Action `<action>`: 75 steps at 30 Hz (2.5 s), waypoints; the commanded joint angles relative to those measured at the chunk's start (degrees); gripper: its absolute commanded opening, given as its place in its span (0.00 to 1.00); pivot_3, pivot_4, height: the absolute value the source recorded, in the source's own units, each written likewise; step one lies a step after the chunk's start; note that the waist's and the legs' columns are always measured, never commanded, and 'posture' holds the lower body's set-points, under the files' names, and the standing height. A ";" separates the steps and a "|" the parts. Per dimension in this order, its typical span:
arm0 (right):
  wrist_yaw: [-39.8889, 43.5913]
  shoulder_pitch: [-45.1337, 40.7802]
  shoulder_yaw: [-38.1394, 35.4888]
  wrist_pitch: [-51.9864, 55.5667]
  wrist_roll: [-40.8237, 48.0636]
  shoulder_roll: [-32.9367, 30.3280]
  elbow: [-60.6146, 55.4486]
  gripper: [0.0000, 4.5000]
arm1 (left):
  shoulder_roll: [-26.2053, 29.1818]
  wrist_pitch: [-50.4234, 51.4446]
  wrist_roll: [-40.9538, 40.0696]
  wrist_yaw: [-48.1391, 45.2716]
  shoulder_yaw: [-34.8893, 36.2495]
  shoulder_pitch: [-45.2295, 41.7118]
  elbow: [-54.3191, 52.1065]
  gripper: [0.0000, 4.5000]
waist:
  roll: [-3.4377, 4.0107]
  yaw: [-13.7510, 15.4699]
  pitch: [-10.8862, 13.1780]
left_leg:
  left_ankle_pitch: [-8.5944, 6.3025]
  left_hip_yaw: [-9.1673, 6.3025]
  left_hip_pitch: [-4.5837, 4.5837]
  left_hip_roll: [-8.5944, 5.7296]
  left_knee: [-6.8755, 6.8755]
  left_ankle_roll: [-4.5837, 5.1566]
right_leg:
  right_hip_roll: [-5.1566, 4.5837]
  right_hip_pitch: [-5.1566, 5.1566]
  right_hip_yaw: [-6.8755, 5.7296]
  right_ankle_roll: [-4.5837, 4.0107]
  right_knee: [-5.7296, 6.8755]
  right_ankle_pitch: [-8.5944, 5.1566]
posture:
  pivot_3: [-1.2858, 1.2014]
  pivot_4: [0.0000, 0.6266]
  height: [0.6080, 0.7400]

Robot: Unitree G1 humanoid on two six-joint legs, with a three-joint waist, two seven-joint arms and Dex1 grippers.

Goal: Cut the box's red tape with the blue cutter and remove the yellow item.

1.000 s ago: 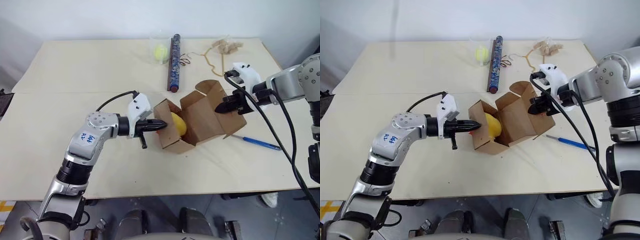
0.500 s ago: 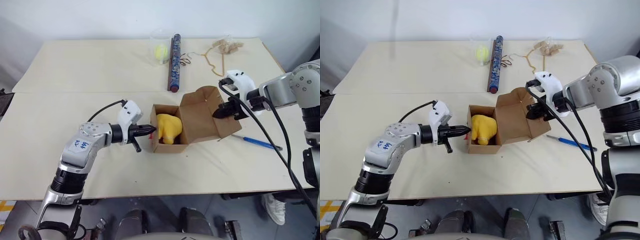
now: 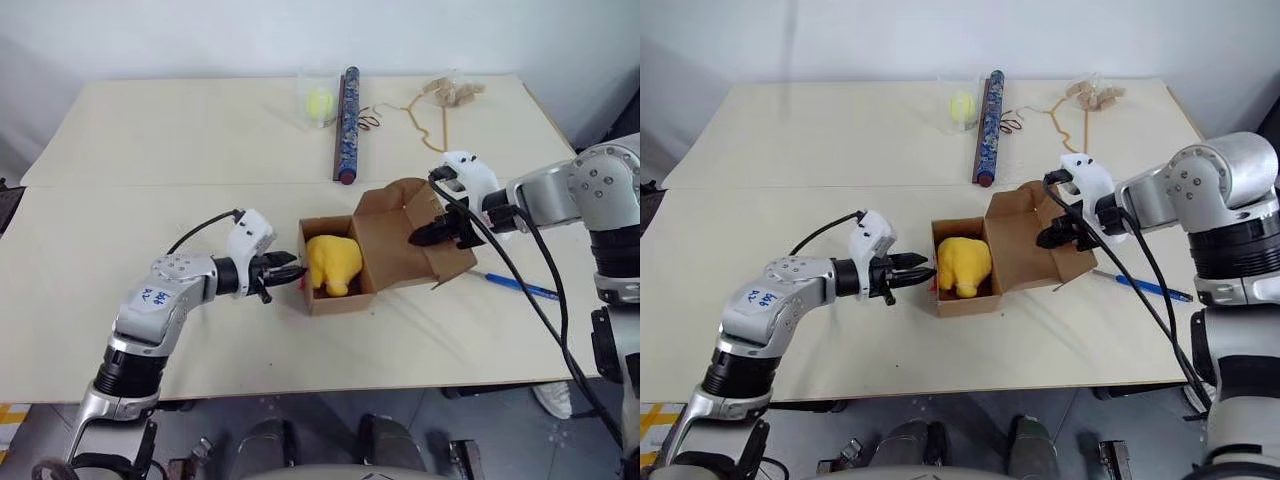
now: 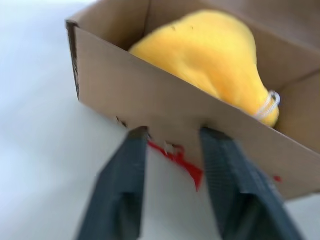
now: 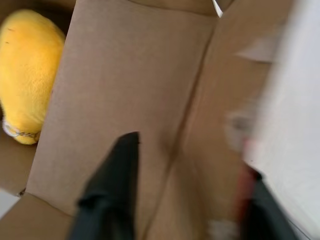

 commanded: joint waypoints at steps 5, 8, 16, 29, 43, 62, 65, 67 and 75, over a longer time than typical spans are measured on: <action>5.20 5.99 -11.21 -5.87 -2.97 -5.15 -8.70 1.00 | 5.06 -3.66 -1.21 -1.55 4.36 3.48 -1.42 0.94 | -0.01 0.19 0.00 | 0.00 -0.01 -0.02 0.00 0.00 0.00 | 0.00 0.00 -0.01 0.00 -0.04 0.00 | 0.52 0.24 1.00; 11.19 9.72 -13.79 -13.58 -4.56 -8.46 -11.62 1.00 | 7.02 -5.01 -2.61 -2.82 7.06 5.52 -1.99 1.00 | -0.01 0.09 0.00 | -0.01 0.01 -0.01 -0.01 -0.08 -0.02 | 0.00 0.00 -0.01 0.00 -0.12 0.00 | 0.52 0.24 1.00; 31.36 23.23 -26.55 -38.86 -8.20 -13.86 -10.97 1.00 | 12.61 -19.00 -6.95 -12.35 20.68 17.55 -0.17 1.00 | -0.01 -0.09 0.01 | -0.03 0.14 0.04 0.00 -0.21 -0.04 | 0.01 0.00 0.00 0.00 -0.31 0.00 | 0.52 0.24 1.00; 54.25 44.47 -31.69 -73.11 -12.93 -5.03 -21.06 1.00 | 16.18 -29.89 -11.91 -21.97 41.58 37.00 9.47 1.00 | -0.07 -0.05 -0.03 | -0.08 0.15 0.19 0.07 -0.19 -0.06 | 0.01 0.09 -0.03 0.00 -0.29 0.00 | 0.52 0.24 1.00; 48.47 50.66 -36.17 -71.98 -10.04 -5.05 -27.01 1.00 | 16.73 -2.99 -13.71 -21.63 -0.74 -13.88 1.35 1.00 | -0.10 1.56 -0.04 | 0.10 0.09 0.37 -0.08 -0.06 0.00 | -0.04 0.30 0.01 -0.14 -0.02 0.14 | 0.52 0.24 1.00; 40.57 64.64 -45.10 -66.51 -6.76 -4.65 -39.99 1.00 | -5.70 -24.99 18.33 -22.27 -27.85 -35.92 33.23 0.87 | -0.27 1.91 0.07 | 0.10 -0.12 0.08 -0.04 0.05 0.00 | 0.10 0.17 -0.11 -0.14 -0.32 0.13 | 0.52 0.24 1.00; 39.83 65.38 -44.70 -67.10 -7.17 -4.31 -40.42 1.00 | -7.29 -26.50 19.54 -21.49 -27.10 -35.46 36.19 0.66 | -0.27 1.81 0.07 | 0.09 -0.13 0.08 -0.04 0.11 0.01 | 0.10 0.19 -0.12 -0.14 -0.32 0.13 | 0.52 0.24 1.00; 39.31 65.40 -44.26 -67.45 -7.54 -4.07 -40.47 1.00 | -8.29 -28.14 20.83 -20.42 -26.78 -35.45 38.58 0.52 | -0.28 1.78 0.07 | 0.07 -0.17 0.08 -0.04 0.21 0.05 | 0.10 0.22 -0.11 -0.13 -0.29 0.13 | 0.52 0.24 1.00; 38.47 65.18 -43.35 -68.98 -8.50 -3.44 -39.26 1.00 | -12.73 -26.85 15.17 -20.80 -18.01 -35.73 38.88 0.00 | -0.30 1.78 0.09 | -0.02 -0.67 -0.02 -0.03 0.68 0.20 | 0.04 0.28 -0.09 -0.13 -0.04 0.13 | 0.52 0.24 1.00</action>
